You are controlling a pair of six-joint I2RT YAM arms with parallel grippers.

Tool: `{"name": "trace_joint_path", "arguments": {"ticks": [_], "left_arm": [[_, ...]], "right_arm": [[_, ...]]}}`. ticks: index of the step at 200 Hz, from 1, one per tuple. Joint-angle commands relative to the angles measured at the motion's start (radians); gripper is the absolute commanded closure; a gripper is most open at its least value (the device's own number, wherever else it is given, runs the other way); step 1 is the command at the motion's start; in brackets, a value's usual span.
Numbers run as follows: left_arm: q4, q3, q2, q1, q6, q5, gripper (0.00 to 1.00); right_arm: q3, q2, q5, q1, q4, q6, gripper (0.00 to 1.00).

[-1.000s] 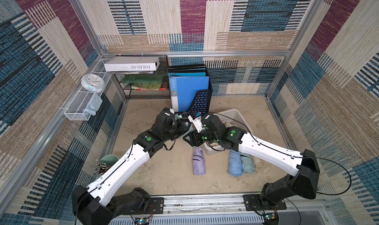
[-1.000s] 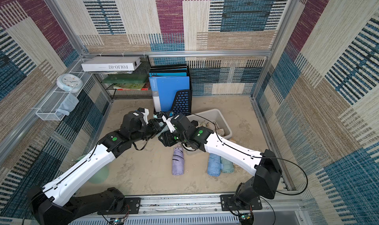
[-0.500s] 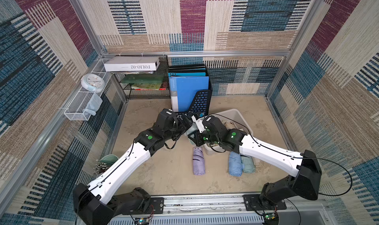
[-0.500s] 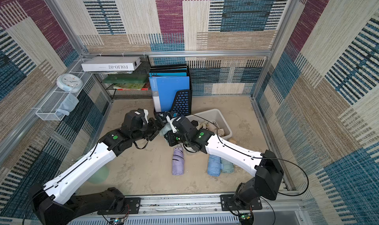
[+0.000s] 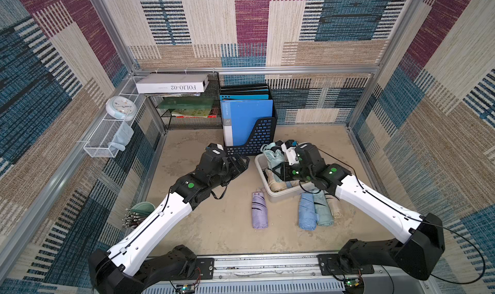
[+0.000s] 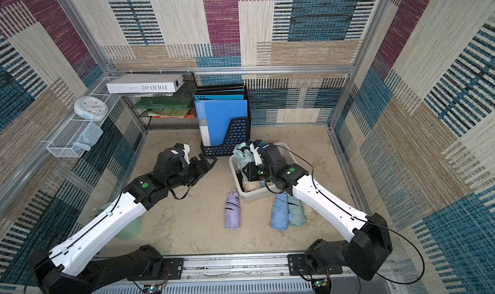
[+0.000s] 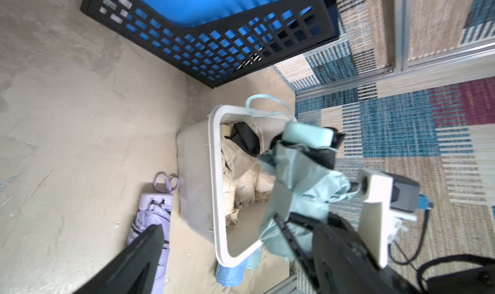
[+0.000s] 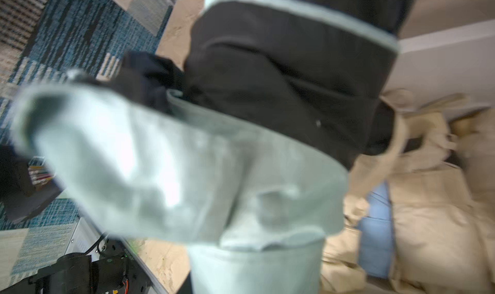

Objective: Put the umbrella into the storage box
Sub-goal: Pick up the umbrella from the center of the board, then place the umbrella in the storage box.

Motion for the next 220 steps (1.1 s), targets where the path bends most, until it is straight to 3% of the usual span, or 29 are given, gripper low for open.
{"name": "trace_joint_path", "arguments": {"ticks": [1,23,59,109,181,197,212,220], "left_arm": [[0.069,-0.017,0.04,-0.011,0.023,0.092,0.13],[0.1,-0.019,0.103,-0.043,0.032,0.122,0.13],[0.112,-0.001,0.229,-0.076,0.037,0.136,0.17],[0.137,0.044,0.384,-0.08,0.047,0.157,0.26],[0.129,0.099,0.483,-0.08,0.075,0.159,0.48],[0.131,0.104,0.494,-0.08,0.077,0.161,0.5],[0.125,0.11,0.502,-0.08,0.08,0.162,0.51],[0.125,0.113,0.505,-0.08,0.082,0.161,0.52]], "right_arm": [[-0.012,-0.024,-0.1,-0.084,-0.081,-0.077,0.84],[-0.017,-0.017,-0.142,-0.172,-0.135,-0.127,0.84],[-0.006,0.02,-0.143,-0.231,-0.148,-0.174,0.83],[0.028,0.141,-0.146,-0.241,-0.147,-0.236,0.84],[0.035,0.316,-0.317,-0.241,-0.118,-0.287,0.84],[0.025,0.341,-0.311,-0.241,-0.116,-0.285,0.77],[0.027,0.345,-0.254,-0.242,-0.123,-0.286,0.52],[0.034,0.336,-0.221,-0.242,-0.133,-0.29,0.45]]}}
